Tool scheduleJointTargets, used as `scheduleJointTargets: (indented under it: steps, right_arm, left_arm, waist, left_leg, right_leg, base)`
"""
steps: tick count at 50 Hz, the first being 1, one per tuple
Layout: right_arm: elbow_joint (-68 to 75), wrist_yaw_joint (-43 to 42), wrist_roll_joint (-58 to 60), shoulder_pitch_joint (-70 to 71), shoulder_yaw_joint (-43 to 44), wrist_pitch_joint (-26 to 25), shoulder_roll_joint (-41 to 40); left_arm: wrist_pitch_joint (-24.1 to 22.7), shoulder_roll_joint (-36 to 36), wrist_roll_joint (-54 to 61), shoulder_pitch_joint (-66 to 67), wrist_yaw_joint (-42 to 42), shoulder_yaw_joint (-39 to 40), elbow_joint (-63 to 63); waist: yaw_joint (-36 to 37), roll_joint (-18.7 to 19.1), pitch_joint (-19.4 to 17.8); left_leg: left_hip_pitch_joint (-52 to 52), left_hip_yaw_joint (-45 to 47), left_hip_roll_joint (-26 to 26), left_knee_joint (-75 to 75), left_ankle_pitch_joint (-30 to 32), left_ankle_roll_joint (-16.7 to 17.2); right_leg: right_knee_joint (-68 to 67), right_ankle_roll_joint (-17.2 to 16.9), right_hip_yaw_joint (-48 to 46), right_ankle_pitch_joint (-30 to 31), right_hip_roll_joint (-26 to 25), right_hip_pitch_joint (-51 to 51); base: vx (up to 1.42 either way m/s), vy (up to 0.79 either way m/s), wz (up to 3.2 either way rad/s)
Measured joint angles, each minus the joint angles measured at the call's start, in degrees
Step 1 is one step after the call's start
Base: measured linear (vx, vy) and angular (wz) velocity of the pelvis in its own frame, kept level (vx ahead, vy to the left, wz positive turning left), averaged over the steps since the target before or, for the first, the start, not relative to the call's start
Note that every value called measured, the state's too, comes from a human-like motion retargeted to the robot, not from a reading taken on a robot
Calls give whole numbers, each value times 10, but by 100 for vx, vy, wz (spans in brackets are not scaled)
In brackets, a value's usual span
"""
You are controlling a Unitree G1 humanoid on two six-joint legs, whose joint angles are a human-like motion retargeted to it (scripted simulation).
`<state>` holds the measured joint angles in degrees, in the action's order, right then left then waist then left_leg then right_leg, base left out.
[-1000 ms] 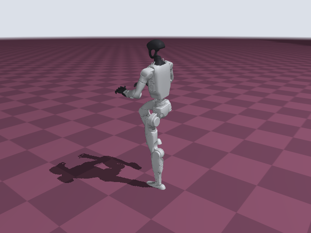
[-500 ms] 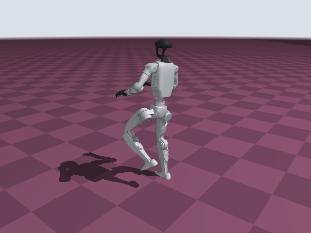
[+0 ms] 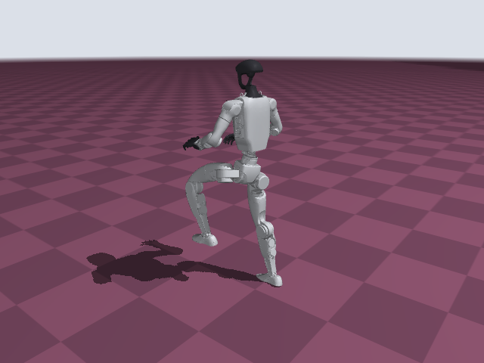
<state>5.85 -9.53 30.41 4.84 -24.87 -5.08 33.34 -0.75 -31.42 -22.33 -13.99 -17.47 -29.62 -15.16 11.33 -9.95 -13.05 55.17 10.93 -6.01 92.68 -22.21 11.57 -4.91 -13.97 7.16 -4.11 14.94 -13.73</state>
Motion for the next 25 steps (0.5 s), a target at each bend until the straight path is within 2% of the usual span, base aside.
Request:
scheduleJointTargets:
  steps: [3,5,6,7,8,10,13,15,17,18,20,23,25]
  right_arm:
    - [-5,-9,21,-1,-6,-3,-16]
    - [-1,-26,14,23,-2,9,-18]
    - [0,-40,8,23,4,34,-21]
    - [2,-53,5,23,9,54,-24]
    - [7,-66,9,23,14,65,-30]
    - [16,-67,6,17,24,71,-39]
    - [33,-44,-12,-5,45,71,-53]
    - [24,-44,5,-31,69,26,-55]
    - [10,-44,-12,-32,71,25,-38]
    - [7,-48,-18,-23,66,25,-27]
    - [6,-62,-14,-2,51,25,-9]
    - [22,-73,5,34,30,27,-3]
    - [33,-82,16,45,24,33,-14]
  left_arm:
    - [-9,-11,10,47,0,24,17]
    - [-22,-30,25,60,24,60,32]
    - [-35,-38,34,63,21,69,37]
    - [-46,-46,41,65,20,76,41]
    - [-52,-52,45,63,24,81,44]
    - [-54,-65,38,60,26,90,47]
    - [-43,-79,17,47,25,84,48]
    - [-6,-83,5,40,31,89,63]
    - [7,-76,-22,13,26,74,68]
    - [12,-71,-33,-7,18,64,66]
    - [17,-64,-38,-32,0,51,65]
    - [23,-54,-29,-49,-3,50,57]
    - [17,-42,-24,-51,11,48,51]
  waist:
    - [-9,24,42]
    - [-1,43,34]
    - [-2,52,44]
    - [-3,60,51]
    - [-5,70,53]
    - [-16,87,69]
    - [-43,79,78]
    - [-63,97,65]
    - [-67,108,69]
    - [-63,107,81]
    - [-55,110,90]
    - [-54,117,87]
    - [-75,126,80]
  left_leg:
    - [-166,27,-36,-222,-7,-20]
    - [-324,66,-50,-413,-7,-21]
    - [-389,76,-41,-520,8,-31]
    - [-459,79,-30,-639,37,-30]
    - [-538,71,-12,-779,96,-10]
    - [-631,55,-1,-962,199,13]
    - [-646,17,7,-977,215,25]
    - [-658,-15,-4,-977,225,28]
    - [-638,-41,-11,-977,235,1]
    - [-617,-46,-10,-977,239,-13]
    - [-601,-45,-13,-977,234,-29]
    - [-612,-38,-19,-977,218,-33]
    - [-628,-53,-29,-977,212,-27]
  right_leg:
    - [28,1,15,5,-29,-15]
    - [16,-6,35,-15,-46,-38]
    - [3,-5,34,-31,-56,-40]
    - [-7,-2,34,-41,-67,-45]
    - [-11,2,34,-38,-79,-57]
    - [-50,14,17,-46,-106,-55]
    - [-169,29,-35,-20,-109,-17]
    - [-306,54,-55,61,-130,44]
    - [-482,57,-71,140,-137,174]
    - [-571,59,-77,161,-132,259]
    - [-722,90,-94,150,-110,398]
    - [-894,145,-118,70,-76,555]
    - [-987,142,-144,25,-52,624]
  base:
    - [38,14,-60]
    - [44,21,-99]
    - [48,28,-54]
    - [50,32,-5]
    - [48,33,23]
    - [45,34,68]
    - [36,32,131]
    - [24,32,155]
    - [14,28,99]
    - [13,22,35]
    - [17,20,-8]
    - [23,18,-15]
    - [28,14,57]
